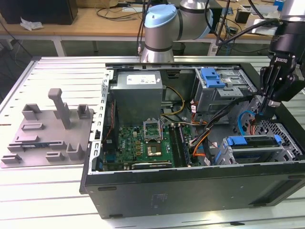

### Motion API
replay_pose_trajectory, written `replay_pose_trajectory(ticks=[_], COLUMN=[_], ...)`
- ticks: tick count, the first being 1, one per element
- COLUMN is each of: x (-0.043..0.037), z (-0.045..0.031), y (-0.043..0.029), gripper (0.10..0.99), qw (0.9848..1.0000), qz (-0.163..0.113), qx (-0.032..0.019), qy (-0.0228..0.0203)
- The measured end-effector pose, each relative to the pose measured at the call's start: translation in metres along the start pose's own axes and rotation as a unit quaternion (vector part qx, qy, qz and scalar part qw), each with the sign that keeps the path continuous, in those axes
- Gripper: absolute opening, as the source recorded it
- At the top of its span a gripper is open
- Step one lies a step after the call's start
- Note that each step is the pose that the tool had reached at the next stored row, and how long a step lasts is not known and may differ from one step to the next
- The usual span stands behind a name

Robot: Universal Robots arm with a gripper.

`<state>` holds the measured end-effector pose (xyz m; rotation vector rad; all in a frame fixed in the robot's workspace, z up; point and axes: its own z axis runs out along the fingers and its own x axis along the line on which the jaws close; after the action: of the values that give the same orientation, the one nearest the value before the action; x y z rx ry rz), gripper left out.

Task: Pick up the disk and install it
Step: 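Insert the first disk wire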

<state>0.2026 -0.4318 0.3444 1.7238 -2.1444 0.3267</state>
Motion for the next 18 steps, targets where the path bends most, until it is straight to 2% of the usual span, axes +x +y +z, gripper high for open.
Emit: replay_pose_trajectory(ticks=[4, 7, 8, 9, 10, 12, 13, 15, 18], x=[0.0125, 0.024, 0.0269, 0.0307, 0.0328, 0.0378, 0.0398, 0.044, 0.049], z=[0.0025, 0.006, 0.0073, 0.009, 0.01, 0.0122, 0.0131, 0.0143, 0.0155], y=[-0.0014, -0.0031, -0.0037, -0.0045, -0.0049, -0.0053, -0.0052, -0.0043, -0.0028], gripper=[0.169, 0.169, 0.169, 0.169, 0.169, 0.169, 0.169, 0.169, 0.169], qw=[1.0, 0.9998, 0.9997, 0.9995, 0.9992, 0.9984, 0.9981, 0.9975, 0.997], qz=[-0.001, -0.002, -0.003, -0.004, -0.004, -0.006, -0.006, -0.007, -0.008], qx=[-0.0009, -0.0024, -0.0031, -0.0042, -0.0048, -0.0057, -0.0059, -0.0066, -0.0071], qy=[-0.007, -0.0175, -0.0229, -0.032, -0.0385, -0.0552, -0.061, -0.0698, -0.0772])
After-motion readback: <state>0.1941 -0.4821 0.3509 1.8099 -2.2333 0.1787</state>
